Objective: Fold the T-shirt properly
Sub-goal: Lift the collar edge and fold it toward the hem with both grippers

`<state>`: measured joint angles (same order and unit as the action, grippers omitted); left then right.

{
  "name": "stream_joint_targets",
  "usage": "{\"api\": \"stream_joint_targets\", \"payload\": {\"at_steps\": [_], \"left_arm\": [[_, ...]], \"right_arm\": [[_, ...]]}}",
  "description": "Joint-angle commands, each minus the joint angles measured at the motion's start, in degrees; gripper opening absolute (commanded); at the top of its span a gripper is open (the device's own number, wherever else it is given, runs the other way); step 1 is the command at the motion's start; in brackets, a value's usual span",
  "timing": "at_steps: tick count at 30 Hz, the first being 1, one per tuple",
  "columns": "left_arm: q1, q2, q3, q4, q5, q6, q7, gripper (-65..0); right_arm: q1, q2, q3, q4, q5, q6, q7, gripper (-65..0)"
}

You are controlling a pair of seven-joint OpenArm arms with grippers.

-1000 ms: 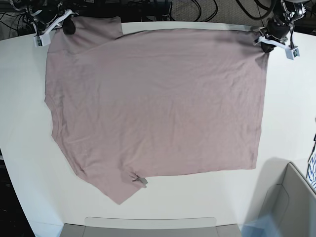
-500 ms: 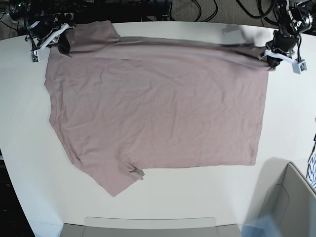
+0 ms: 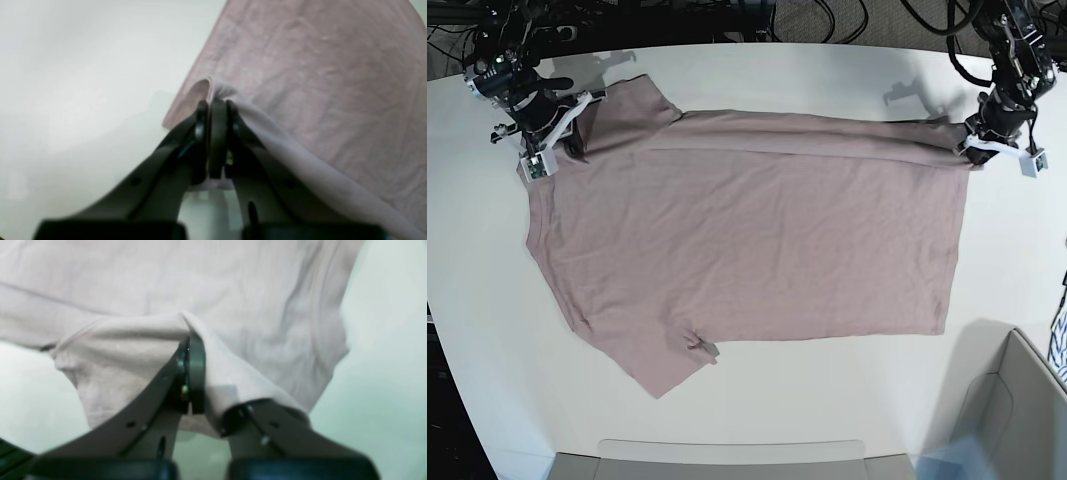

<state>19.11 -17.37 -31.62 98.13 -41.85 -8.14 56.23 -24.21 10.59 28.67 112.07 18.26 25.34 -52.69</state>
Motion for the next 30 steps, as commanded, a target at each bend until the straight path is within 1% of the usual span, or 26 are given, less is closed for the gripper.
{"api": "stream_joint_targets", "payload": {"at_steps": [1, 7, 13, 15, 18, 22, 30], "left_arm": [[-1.0, -1.2, -0.5, 0.4, -0.5, -0.2, -1.1, -65.0], [-4.2, -1.3, -0.2, -1.8, -0.5, -0.2, -1.0, -65.0], [-7.9, -1.4, -0.6, -1.9, -0.4, -0.2, 2.8, -65.0], [-9.1, -1.4, -0.2, -2.3, 0.6, -0.2, 2.9, -65.0], [-11.9, -1.1, -0.1, -4.5, 4.9, -0.2, 3.6, -65.0], [-14.9, -1.1, -0.1, -6.9, 8.7, -0.3, 3.8, -65.0], [-19.2, -1.1, 0.5, -12.9, 9.4, -0.3, 3.3, -65.0]], "right_arm": [[1.2, 0.6, -0.6, 0.9, -1.0, 0.3, 1.1, -65.0], [7.1, 0.5, -4.4, -2.6, -6.6, 0.3, 1.1, -65.0], [11.1, 0.6, -4.4, -7.6, -6.9, 0.3, 1.1, -65.0], [12.0, 0.6, -4.4, -8.9, -6.9, 0.3, 1.1, -65.0], [14.0, 0.6, -4.4, -11.0, -7.0, 0.3, 1.1, -65.0], [16.7, 0.6, -4.4, -13.9, -7.0, 0.3, 1.3, -65.0], [22.6, 0.7, -4.4, -20.6, -7.1, 0.3, 1.5, -65.0]]}}
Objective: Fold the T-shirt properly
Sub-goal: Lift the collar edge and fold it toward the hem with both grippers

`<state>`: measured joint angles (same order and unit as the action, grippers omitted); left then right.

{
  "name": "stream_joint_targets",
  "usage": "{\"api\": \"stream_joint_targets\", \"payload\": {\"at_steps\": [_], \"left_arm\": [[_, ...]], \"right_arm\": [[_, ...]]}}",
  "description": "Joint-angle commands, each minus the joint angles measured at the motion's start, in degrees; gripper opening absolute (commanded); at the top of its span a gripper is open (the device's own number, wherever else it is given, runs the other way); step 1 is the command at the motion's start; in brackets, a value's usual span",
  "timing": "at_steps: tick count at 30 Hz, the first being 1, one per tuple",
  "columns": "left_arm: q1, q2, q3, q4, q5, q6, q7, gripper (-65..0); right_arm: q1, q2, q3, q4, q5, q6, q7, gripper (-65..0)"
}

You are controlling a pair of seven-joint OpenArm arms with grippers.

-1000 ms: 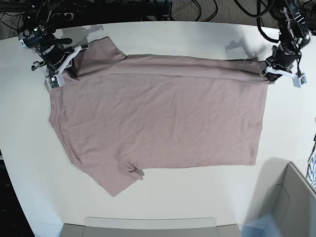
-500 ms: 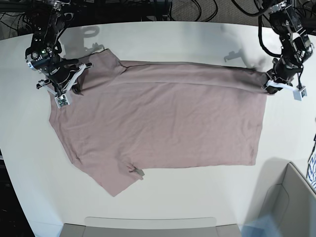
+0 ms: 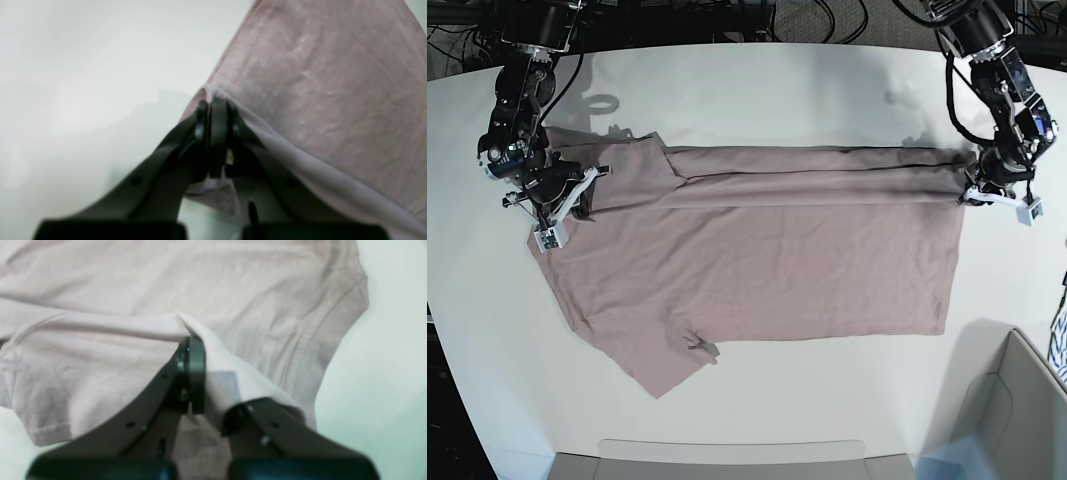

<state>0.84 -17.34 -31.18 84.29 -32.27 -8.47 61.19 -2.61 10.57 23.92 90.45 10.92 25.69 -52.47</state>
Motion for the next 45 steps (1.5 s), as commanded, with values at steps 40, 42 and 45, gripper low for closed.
{"api": "stream_joint_targets", "payload": {"at_steps": [40, 42, 45], "left_arm": [[-1.4, -1.0, -1.6, 6.9, -0.1, 0.1, -3.9, -56.1], [-1.1, -1.0, -1.4, 6.9, -0.2, 0.0, -3.9, -56.1], [0.2, -1.0, 0.6, 6.9, -0.5, -0.4, -3.5, -58.9]], "right_arm": [[5.9, 4.1, 1.5, 5.9, 0.8, -0.4, 4.1, -41.1], [5.5, 4.1, 2.5, 5.7, 0.8, -0.4, 4.1, -41.2], [3.2, 4.2, 2.3, 4.9, 0.8, -0.2, 4.1, -42.4]]}}
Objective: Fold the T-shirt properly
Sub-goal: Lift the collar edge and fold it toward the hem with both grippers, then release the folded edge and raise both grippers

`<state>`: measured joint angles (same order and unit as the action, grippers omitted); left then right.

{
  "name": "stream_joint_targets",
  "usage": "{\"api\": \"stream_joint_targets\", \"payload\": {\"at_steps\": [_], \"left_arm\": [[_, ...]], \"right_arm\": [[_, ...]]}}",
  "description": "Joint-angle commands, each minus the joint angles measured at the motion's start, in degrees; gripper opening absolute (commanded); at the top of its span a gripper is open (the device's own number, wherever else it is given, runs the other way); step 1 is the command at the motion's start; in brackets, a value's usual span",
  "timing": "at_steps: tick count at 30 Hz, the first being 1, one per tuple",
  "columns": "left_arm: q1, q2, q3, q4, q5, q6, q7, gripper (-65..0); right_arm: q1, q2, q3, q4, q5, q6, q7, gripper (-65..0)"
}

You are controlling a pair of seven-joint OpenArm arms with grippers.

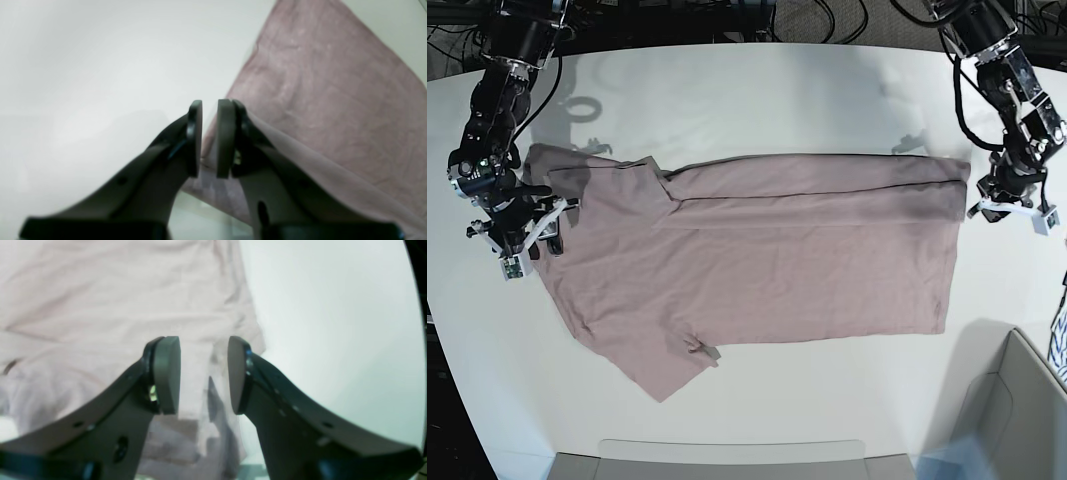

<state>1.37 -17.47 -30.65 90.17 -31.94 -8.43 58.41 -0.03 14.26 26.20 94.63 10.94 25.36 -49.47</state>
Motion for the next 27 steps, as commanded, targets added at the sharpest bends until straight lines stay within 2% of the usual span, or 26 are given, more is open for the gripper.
{"api": "stream_joint_targets", "payload": {"at_steps": [1, 2, 4, 9, 12, 17, 22, 27], "left_arm": [[0.0, -0.9, 2.7, 1.0, -0.5, -0.4, -1.1, -61.5], [0.1, -1.2, 5.7, 1.0, -0.5, -0.4, -1.1, -64.7], [0.1, -1.3, 10.5, 0.7, -0.5, -0.4, -1.1, -65.0], [-0.3, -1.3, 17.3, -0.3, -0.5, -0.1, -1.1, -65.0], [-0.6, -1.4, 19.0, -6.4, 0.0, -0.1, -1.3, -65.0], [-1.9, -1.4, 24.1, -14.0, 7.8, -0.3, -4.3, -65.0], [5.5, -1.4, 26.0, -12.9, 12.4, -0.4, -4.5, -65.0], [15.3, -2.6, 26.0, -12.9, 12.2, -0.5, -5.3, -65.0]], "right_arm": [[-0.1, 0.6, 0.0, 0.4, 0.8, 0.1, 1.1, -43.7], [-0.6, 0.5, 0.0, -0.5, 0.8, 0.2, 1.1, -45.6], [-0.9, 0.4, 0.0, -3.2, 0.8, 0.3, 1.1, -50.6], [-0.7, 0.3, 0.0, -9.7, 0.8, 0.3, 1.4, -65.0], [-0.8, 0.5, 0.0, -12.4, 0.6, 0.3, 1.5, -65.0], [-2.4, 0.9, 0.0, -14.2, 0.4, 0.3, 1.5, -65.0], [-6.6, 1.7, 0.0, -10.9, 0.7, 0.3, 1.2, -65.0], [-11.2, 3.2, 0.0, -7.7, 1.1, 0.4, 1.2, -65.0]]}}
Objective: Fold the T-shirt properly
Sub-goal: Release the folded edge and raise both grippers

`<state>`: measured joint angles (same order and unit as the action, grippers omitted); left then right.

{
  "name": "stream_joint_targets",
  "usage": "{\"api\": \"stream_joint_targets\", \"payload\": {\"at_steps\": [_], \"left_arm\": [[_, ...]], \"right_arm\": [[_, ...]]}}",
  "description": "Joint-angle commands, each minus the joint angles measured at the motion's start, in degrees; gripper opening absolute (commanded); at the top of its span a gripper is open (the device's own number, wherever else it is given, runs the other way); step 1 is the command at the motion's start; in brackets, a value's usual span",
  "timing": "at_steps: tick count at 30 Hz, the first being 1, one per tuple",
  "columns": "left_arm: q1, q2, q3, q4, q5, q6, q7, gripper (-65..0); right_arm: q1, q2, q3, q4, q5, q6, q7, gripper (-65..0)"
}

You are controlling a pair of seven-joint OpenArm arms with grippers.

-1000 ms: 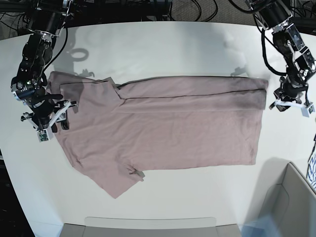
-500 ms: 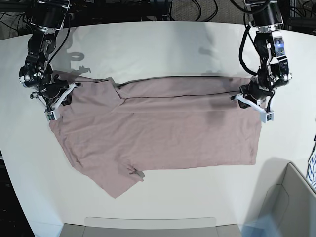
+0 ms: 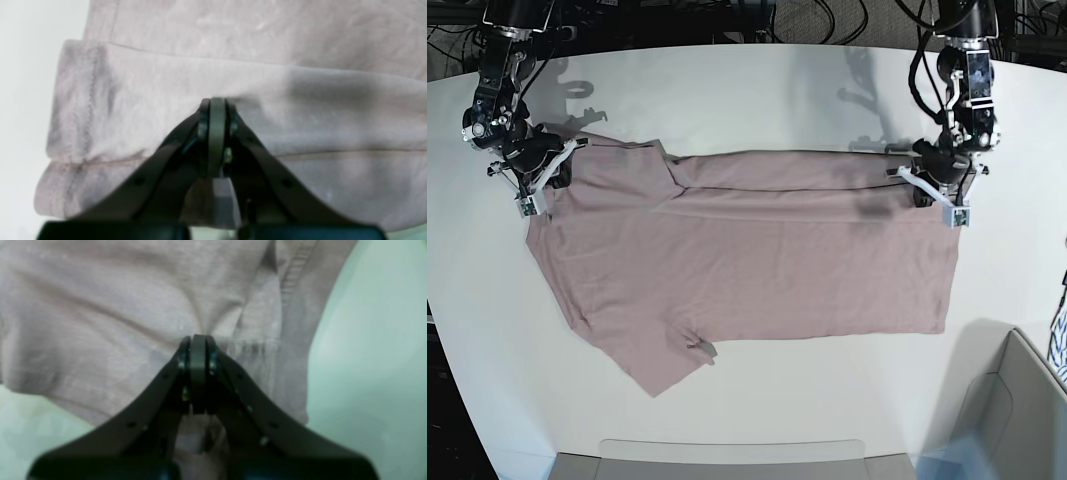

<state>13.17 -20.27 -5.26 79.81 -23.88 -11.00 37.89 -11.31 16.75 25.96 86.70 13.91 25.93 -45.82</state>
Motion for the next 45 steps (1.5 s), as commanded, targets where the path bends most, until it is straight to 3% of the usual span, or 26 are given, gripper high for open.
{"api": "stream_joint_targets", "payload": {"at_steps": [1, 13, 21, 30, 37, 45], "left_arm": [[5.2, 0.0, 0.6, -2.1, 4.1, 2.1, 15.2, -65.0], [19.8, 0.0, 0.3, 6.7, 4.2, 2.1, 15.0, -65.0], [26.3, -0.2, 0.0, 12.9, 4.2, 2.1, 15.3, -65.0], [26.0, 0.3, -0.3, 20.5, 4.2, 2.5, 15.3, -65.0], [22.2, 2.9, -7.7, 28.1, 4.4, 2.3, 23.2, -65.0], [17.6, 2.8, -10.3, 29.7, 4.4, 2.3, 23.8, -65.0]], "right_arm": [[-0.8, 0.8, 0.2, 0.6, -0.9, -0.1, -2.5, -65.0], [-13.0, 6.3, -1.2, 4.1, 8.5, -0.1, -2.5, -65.0], [-20.0, 6.1, -0.9, 10.4, 10.1, -0.1, -2.5, -65.0], [-19.1, 3.7, 2.0, 15.2, 10.1, -0.3, -2.6, -65.0], [-18.4, 2.6, 6.8, 21.2, 10.0, -0.4, -2.7, -65.0], [-14.8, 2.3, 10.6, 25.0, 10.0, -0.4, -5.0, -65.0]]}}
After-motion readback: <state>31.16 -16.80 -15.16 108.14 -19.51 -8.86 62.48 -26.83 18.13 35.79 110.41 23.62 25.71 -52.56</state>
